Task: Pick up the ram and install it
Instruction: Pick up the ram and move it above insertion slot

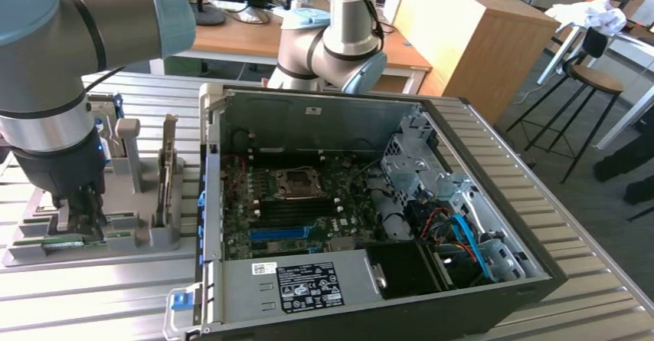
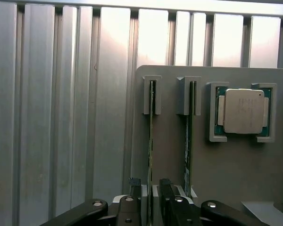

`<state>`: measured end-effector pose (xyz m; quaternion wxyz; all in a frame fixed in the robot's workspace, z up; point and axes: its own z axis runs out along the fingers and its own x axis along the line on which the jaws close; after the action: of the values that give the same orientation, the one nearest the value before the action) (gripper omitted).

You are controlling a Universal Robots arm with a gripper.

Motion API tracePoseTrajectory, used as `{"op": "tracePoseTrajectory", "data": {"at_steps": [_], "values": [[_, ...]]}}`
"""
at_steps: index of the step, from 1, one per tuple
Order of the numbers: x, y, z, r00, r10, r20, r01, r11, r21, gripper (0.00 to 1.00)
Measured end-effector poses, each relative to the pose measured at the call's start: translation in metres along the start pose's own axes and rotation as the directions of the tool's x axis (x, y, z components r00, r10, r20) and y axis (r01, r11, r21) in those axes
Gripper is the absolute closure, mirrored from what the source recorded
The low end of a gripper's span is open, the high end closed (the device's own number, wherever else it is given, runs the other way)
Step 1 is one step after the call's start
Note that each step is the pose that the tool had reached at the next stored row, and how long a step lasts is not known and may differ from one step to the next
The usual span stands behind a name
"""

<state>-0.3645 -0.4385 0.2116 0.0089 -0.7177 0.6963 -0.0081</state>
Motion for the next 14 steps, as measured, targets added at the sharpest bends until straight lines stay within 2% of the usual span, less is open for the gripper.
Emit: {"op": "tracePoseTrajectory", "data": {"at_steps": [14], "values": [[0.0,0.0003,0.0049,1.0,0.0,-0.0002,0.0,1.0,-0.0002,0.7]]}}
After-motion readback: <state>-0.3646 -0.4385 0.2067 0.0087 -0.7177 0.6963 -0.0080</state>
